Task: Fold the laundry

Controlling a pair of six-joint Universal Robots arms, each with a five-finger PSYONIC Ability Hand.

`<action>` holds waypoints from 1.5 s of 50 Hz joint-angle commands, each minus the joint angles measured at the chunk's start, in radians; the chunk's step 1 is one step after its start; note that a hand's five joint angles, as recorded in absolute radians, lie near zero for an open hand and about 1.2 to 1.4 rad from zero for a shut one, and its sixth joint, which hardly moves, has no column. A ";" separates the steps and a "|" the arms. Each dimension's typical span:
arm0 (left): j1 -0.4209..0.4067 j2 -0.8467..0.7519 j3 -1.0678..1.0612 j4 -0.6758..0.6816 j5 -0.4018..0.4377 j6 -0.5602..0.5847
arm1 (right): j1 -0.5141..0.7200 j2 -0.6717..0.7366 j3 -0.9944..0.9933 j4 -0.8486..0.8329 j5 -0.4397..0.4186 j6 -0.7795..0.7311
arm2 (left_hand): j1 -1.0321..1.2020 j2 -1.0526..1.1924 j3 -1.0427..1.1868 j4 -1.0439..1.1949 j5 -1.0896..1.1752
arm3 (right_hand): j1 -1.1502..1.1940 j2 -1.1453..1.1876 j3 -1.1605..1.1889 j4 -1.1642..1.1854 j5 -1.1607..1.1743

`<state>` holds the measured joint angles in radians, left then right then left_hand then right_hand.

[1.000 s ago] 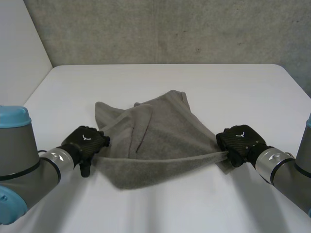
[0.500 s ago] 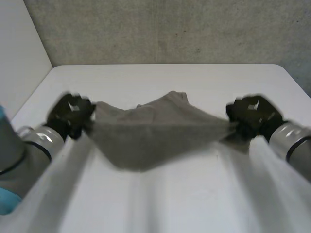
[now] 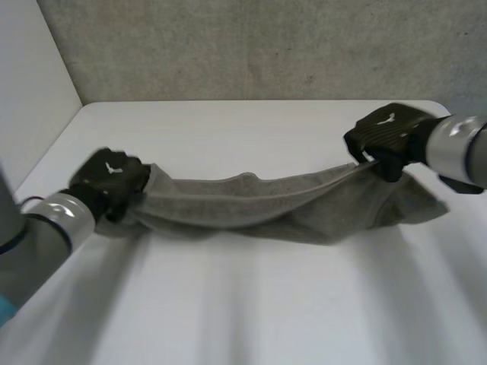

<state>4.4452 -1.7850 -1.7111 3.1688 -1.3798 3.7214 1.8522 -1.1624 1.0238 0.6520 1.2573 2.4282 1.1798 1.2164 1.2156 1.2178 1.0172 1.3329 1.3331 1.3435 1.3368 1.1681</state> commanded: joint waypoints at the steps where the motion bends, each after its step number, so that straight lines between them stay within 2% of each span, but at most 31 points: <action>1: -0.006 -0.249 0.213 0.005 -0.099 0.107 | 0.056 0.248 -0.229 -0.021 0.100 -0.011 | 0.217 0.180 0.181 0.178 0.205 | 0.063 0.063 0.053 0.059 0.054; 2: -0.007 -0.289 0.296 0.005 -0.119 0.115 | 0.056 0.248 -0.229 -0.022 0.100 -0.011 | 0.217 0.180 0.181 0.178 0.205 | 0.063 0.063 0.053 0.059 0.054; 4: -0.010 -0.319 0.392 0.008 -0.133 0.112 | 0.065 0.346 -0.455 -0.060 0.138 -0.038 | 0.217 0.180 0.181 0.178 0.205 | 0.063 0.063 0.053 0.059 0.054; 5: -0.015 -0.336 0.497 0.011 -0.137 0.104 | 0.065 0.346 -0.456 -0.060 0.139 -0.038 | 0.217 0.180 0.181 0.178 0.205 | 0.063 0.063 0.053 0.059 0.054; 6: -0.015 -0.336 0.498 0.011 -0.137 0.104 | 0.065 0.398 -0.610 -0.115 0.155 -0.050 | 0.217 0.180 0.181 0.178 0.205 | 0.063 0.063 0.053 0.059 0.054; 7: -0.018 -0.344 0.609 0.025 -0.134 0.088 | 0.065 0.398 -0.611 -0.115 0.156 -0.051 | 0.217 0.180 0.181 0.178 0.205 | 0.063 0.063 0.053 0.059 0.054; 8: -0.024 -0.344 0.721 0.066 -0.136 0.051 | 0.065 0.436 -0.784 -0.206 0.172 -0.038 | 0.217 0.180 0.181 0.178 0.205 | 0.063 0.063 0.053 0.059 0.054; 9: -0.024 -0.344 0.722 0.066 -0.136 0.051 | 0.068 0.463 -0.939 -0.326 0.191 -0.020 | 0.217 0.180 0.181 0.178 0.205 | 0.063 0.063 0.053 0.059 0.054; 10: -0.030 -0.340 0.814 0.133 -0.136 -0.004 | 0.068 0.463 -0.941 -0.327 0.191 -0.020 | 0.217 0.180 0.181 0.178 0.205 | 0.063 0.063 0.053 0.059 0.054; 11: -0.030 -0.340 0.815 0.134 -0.136 -0.005 | 0.077 0.466 -1.043 -0.432 0.203 0.021 | 0.217 0.180 0.181 0.178 0.205 | 0.063 0.063 0.053 0.059 0.054; 12: -0.037 -0.326 0.882 0.210 -0.140 -0.076 | 0.091 0.454 -1.062 -0.513 0.209 0.082 | 0.217 0.180 0.181 0.178 0.205 | 0.063 0.063 0.053 0.059 0.054; 13: -0.037 -0.303 0.919 0.282 -0.142 -0.153 | 0.091 0.454 -1.062 -0.514 0.209 0.083 | 0.217 0.180 0.181 0.178 0.205 | 0.063 0.063 0.053 0.059 0.054; 14: -0.037 -0.303 0.920 0.283 -0.142 -0.153 | 0.094 0.420 -1.049 -0.549 0.212 0.138 | 0.217 0.180 0.181 0.178 0.205 | 0.063 0.063 0.053 0.059 0.054; 16: -0.032 -0.260 0.935 0.379 -0.140 -0.288 | 0.094 0.380 -1.021 -0.543 0.211 0.184 | 0.217 0.180 0.181 0.178 0.205 | 0.063 0.063 0.053 0.059 0.054; 18: -0.032 -0.245 0.921 0.387 -0.139 -0.332 | 0.094 0.339 -0.970 -0.520 0.206 0.218 | 0.217 0.180 0.181 0.178 0.205 | 0.063 0.063 0.053 0.059 0.054; 20: -0.032 -0.237 0.894 0.367 -0.137 -0.356 | 0.094 0.278 -0.810 -0.450 0.179 0.235 | 0.217 0.180 0.181 0.178 0.205 | 0.063 0.063 0.053 0.059 0.054; 21: -0.030 -0.232 0.853 0.343 -0.134 -0.359 | 0.094 0.277 -0.809 -0.450 0.179 0.235 | 0.217 0.180 0.181 0.178 0.205 | 0.063 0.063 0.053 0.059 0.054; 23: -0.030 -0.231 0.802 0.321 -0.134 -0.359 | 0.093 0.233 -0.646 -0.387 0.134 0.221 | 0.217 0.180 0.181 0.178 0.205 | 0.063 0.063 0.053 0.059 0.054; 26: -0.021 -0.234 0.687 0.297 -0.134 -0.359 | 0.093 0.217 -0.574 -0.364 0.108 0.210 | 0.217 0.180 0.181 0.178 0.205 | 0.063 0.063 0.053 0.059 0.054; 28: -0.017 -0.234 0.618 0.293 -0.134 -0.357 | 0.093 0.201 -0.448 -0.318 0.068 0.180 | 0.217 0.180 0.181 0.178 0.205 | 0.063 0.063 0.053 0.059 0.054; 33: 0.016 -0.234 0.381 0.303 -0.127 -0.353 | 0.093 0.194 -0.254 -0.249 0.047 0.135 | 0.217 0.180 0.181 0.178 0.205 | 0.063 0.063 0.053 0.059 0.054; 34: 0.016 -0.238 0.313 0.306 -0.127 -0.348 | 0.093 0.194 -0.254 -0.249 0.047 0.135 | 0.217 0.180 0.181 0.178 0.205 | 0.063 0.063 0.053 0.059 0.054; 38: 0.016 -0.251 0.189 0.341 -0.127 -0.311 | 0.091 0.213 -0.026 -0.238 0.045 0.088 | 0.217 0.180 0.181 0.178 0.205 | 0.063 0.063 0.053 0.059 0.054; 42: 0.016 -0.290 0.052 0.420 -0.124 -0.200 | 0.091 0.242 0.102 -0.298 0.044 0.077 | 0.217 0.180 0.181 0.178 0.205 | 0.063 0.063 0.053 0.059 0.054; 47: 0.019 -0.306 -0.034 0.450 -0.124 -0.092 | 0.076 0.257 0.307 -0.507 0.053 0.091 | 0.217 0.180 0.181 0.178 0.205 | 0.063 0.063 0.053 0.059 0.054; 53: 0.054 -0.236 -0.087 0.451 -0.122 -0.055 | 0.065 0.211 0.383 -0.566 0.056 0.112 | 0.217 0.180 0.181 0.178 0.205 | 0.056 0.055 0.045 0.052 0.046; 56: 0.072 -0.196 -0.100 0.453 -0.122 -0.058 | 0.053 0.151 0.412 -0.571 0.053 0.160 | 0.217 0.180 0.181 0.178 0.205 | -0.059 -0.059 -0.069 -0.063 -0.069; 60: 0.074 -0.175 -0.104 0.453 -0.125 -0.063 | 0.030 0.101 0.444 -0.594 0.054 0.230 | 0.217 0.180 0.181 0.178 0.205 | -0.439 -0.439 -0.450 -0.443 -0.449; 66: 0.074 -0.145 -0.110 0.453 -0.127 -0.092 | 0.013 0.073 0.504 -0.655 0.057 0.301 | 0.217 0.180 0.181 0.178 0.205 | -0.731 -0.731 -0.741 -0.735 -0.741; 69: 0.075 -0.137 -0.116 0.453 -0.125 -0.113 | 0.005 0.075 0.518 -0.673 0.060 0.328 | 0.217 0.180 0.181 0.178 0.205 | -0.743 -0.743 -0.754 -0.747 -0.753; 75: 0.077 -0.113 -0.130 0.453 -0.125 -0.138 | -0.037 0.095 0.548 -0.689 0.051 0.486 | 0.217 0.180 0.181 0.178 0.205 | -0.755 -0.755 -0.765 -0.759 -0.764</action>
<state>4.5218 -1.9170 -1.8277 3.6216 -1.5053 3.6073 1.8465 -1.0861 1.5474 -0.0211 1.3164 2.7905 1.1930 1.2176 1.2169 1.2184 1.0282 0.6314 0.6665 0.6274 0.6226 0.4184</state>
